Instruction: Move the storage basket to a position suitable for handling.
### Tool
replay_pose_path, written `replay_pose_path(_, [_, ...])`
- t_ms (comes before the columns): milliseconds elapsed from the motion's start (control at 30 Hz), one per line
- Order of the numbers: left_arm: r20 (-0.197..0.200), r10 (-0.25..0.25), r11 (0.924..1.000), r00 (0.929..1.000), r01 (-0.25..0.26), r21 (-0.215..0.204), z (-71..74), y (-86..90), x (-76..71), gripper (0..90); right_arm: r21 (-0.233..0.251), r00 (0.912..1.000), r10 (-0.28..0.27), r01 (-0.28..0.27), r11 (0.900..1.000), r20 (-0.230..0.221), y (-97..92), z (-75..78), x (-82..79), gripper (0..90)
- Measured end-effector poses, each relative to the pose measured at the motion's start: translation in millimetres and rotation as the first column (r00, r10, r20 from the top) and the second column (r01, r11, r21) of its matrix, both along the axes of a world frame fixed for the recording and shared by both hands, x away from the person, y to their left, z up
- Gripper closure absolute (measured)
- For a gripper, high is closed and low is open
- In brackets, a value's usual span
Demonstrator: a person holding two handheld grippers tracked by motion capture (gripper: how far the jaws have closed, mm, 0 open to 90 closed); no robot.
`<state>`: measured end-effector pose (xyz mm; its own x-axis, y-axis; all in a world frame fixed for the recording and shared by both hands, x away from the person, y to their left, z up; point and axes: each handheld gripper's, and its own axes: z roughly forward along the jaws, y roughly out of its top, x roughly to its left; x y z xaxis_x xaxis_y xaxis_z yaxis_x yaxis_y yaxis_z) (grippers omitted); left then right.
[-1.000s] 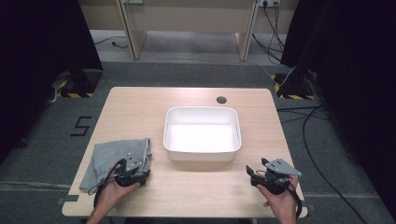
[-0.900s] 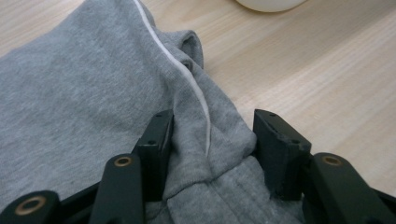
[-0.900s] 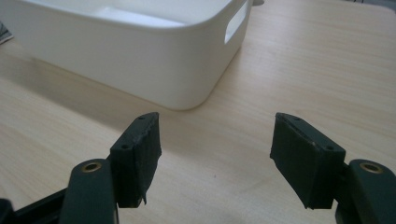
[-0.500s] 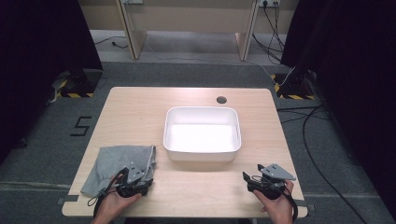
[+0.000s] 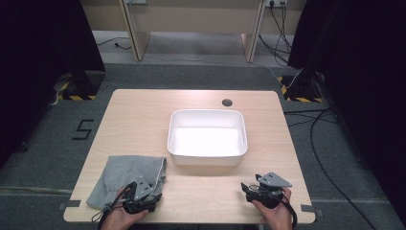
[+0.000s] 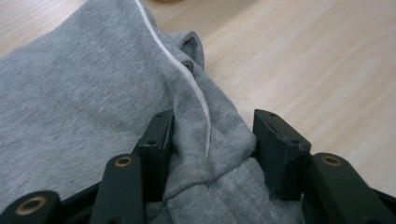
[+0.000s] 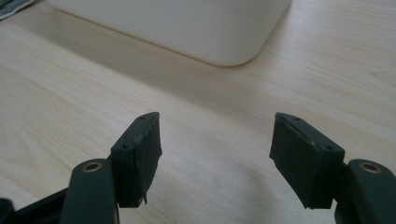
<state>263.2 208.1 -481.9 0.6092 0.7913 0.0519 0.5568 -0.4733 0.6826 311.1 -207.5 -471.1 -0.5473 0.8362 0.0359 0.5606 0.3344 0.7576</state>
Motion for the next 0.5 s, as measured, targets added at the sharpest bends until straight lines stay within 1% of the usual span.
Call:
replay_pose_path(133, [-0.002,-0.019,0.9998,0.9998,0.019,-0.007,0.5,-4.7,-8.4,49.4,-0.005,0.9999,0.012,-0.012,0.9999,-0.007,3.9,-2.1,-0.5,34.1])
replay_pose_path(233, [-0.001,-0.041,0.9992,0.9992,0.041,-0.002,1.1,-8.6,-15.5,49.3,-0.004,0.9997,0.023,-0.023,0.9997,-0.009,5.4,-2.1,-1.8,34.1])
replay_pose_path(333, [-0.002,-0.058,0.9983,0.9983,0.058,-0.003,1.6,-13.6,-20.2,49.3,-0.005,0.9996,0.023,-0.023,0.9997,-0.014,6.2,-3.1,-2.3,34.1])
replay_pose_path(500, [-0.007,-0.078,0.9970,0.9969,0.078,0.003,2.5,-18.0,-21.8,48.9,-0.007,0.9995,0.026,-0.026,0.9996,-0.017,9.1,-4.0,-2.0,34.1])
